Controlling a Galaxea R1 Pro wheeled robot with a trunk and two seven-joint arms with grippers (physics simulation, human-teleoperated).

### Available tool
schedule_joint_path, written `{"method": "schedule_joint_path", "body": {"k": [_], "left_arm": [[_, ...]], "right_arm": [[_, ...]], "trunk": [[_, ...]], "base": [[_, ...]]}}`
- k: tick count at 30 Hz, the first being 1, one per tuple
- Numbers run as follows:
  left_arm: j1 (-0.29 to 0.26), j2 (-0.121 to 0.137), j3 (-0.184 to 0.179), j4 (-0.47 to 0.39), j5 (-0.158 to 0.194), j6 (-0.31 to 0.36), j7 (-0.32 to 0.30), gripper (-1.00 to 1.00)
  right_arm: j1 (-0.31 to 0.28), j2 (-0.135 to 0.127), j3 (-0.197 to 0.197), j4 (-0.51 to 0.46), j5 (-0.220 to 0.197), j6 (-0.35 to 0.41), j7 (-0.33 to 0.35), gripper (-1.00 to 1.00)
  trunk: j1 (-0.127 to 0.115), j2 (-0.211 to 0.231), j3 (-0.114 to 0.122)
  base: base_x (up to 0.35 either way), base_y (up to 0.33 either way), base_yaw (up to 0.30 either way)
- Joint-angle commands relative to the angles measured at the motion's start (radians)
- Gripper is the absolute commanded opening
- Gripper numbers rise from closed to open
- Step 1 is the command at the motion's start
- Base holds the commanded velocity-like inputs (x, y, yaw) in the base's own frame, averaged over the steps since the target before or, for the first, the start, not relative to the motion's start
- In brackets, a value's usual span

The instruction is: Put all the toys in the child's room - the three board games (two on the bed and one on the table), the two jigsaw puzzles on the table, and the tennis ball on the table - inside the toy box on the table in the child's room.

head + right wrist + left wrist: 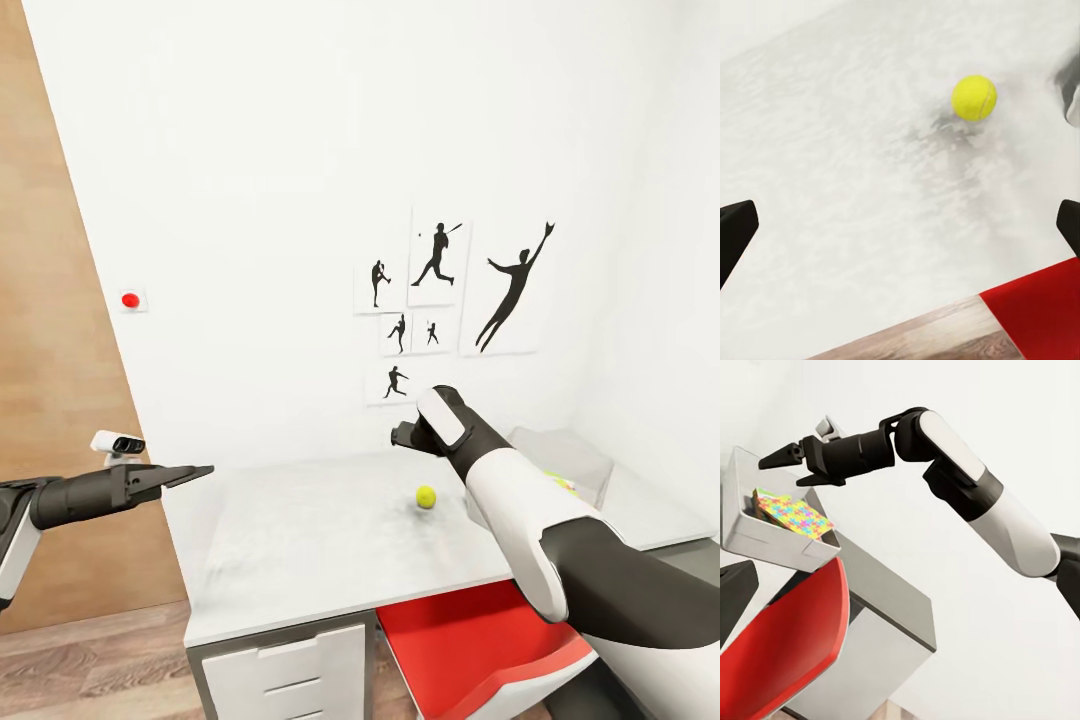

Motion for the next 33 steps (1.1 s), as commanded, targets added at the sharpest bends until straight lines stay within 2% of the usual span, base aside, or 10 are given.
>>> {"method": "schedule_joint_path", "body": {"k": [1, 16, 20, 25, 28, 33], "left_arm": [[0.000, 0.001, 0.000, 0.001, 0.001, 0.011, -0.004, 1.00], [0.000, 0.000, -0.001, 0.003, 0.002, 0.010, -0.004, 1.00], [0.000, 0.000, -0.001, 0.003, 0.002, 0.011, -0.004, 1.00], [0.000, -0.002, -0.002, 0.003, 0.003, 0.011, -0.004, 1.00], [0.000, -0.002, -0.002, 0.003, 0.004, 0.011, -0.004, 1.00], [0.000, -0.001, -0.002, 0.003, 0.002, 0.010, -0.004, 1.00]], "right_arm": [[0.000, -0.001, 0.007, -0.001, -0.011, 0.002, -0.010, 1.00], [0.000, -0.001, 0.011, 0.007, -0.009, 0.002, -0.012, 1.00], [-0.001, 0.002, 0.011, 0.051, -0.010, 0.005, -0.018, 1.00], [-0.008, 0.004, 0.009, 0.119, -0.008, 0.019, -0.074, 1.00], [-0.008, 0.004, 0.008, 0.125, -0.007, 0.042, -0.111, 1.00], [-0.009, 0.004, 0.008, 0.102, -0.009, 0.074, -0.123, 1.00]], "trunk": [[0.000, -0.001, -0.001], [0.000, -0.001, -0.001], [0.000, -0.001, -0.001], [0.000, -0.001, -0.001], [0.000, -0.001, -0.001], [0.000, -0.001, -0.001]], "base": [[0.000, 0.000, 0.000], [0.063, -0.048, 0.000], [0.004, -0.004, 0.000], [0.000, 0.000, 0.000], [0.000, 0.000, 0.000], [0.000, 0.000, 0.000]]}}
